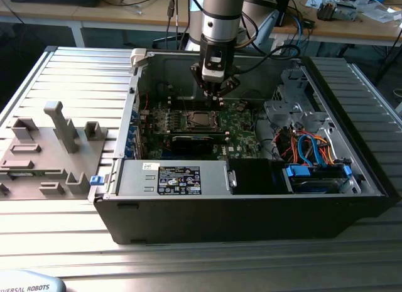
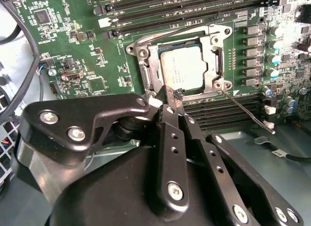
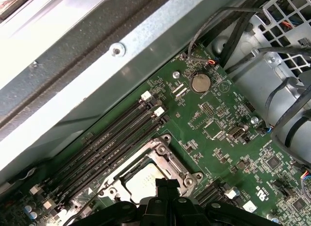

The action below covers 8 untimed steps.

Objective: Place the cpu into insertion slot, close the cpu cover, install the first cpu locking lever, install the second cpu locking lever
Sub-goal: 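Install the first cpu locking lever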

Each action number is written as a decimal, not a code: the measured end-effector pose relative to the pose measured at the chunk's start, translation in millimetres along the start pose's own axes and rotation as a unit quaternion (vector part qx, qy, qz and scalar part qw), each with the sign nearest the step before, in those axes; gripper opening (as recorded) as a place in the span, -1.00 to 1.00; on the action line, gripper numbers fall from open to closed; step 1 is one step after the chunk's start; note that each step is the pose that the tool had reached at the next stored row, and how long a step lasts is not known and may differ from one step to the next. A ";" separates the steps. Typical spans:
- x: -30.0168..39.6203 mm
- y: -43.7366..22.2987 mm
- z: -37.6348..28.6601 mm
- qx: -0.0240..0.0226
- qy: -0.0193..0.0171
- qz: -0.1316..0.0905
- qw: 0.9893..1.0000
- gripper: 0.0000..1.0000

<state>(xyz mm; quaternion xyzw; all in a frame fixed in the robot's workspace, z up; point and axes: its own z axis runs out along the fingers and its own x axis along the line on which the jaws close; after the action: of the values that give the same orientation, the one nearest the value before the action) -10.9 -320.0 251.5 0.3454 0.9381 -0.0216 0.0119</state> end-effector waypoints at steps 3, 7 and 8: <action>0.0 0.0 0.0 0.000 0.000 -0.003 1.000 -0.79; 0.0 0.0 0.0 -0.001 0.000 -0.006 1.000 -0.79; 0.0 0.0 0.0 -0.001 0.000 -0.007 1.000 -0.79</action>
<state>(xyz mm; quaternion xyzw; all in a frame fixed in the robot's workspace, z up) -10.9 -320.0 251.5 0.3386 0.9406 -0.0209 0.0119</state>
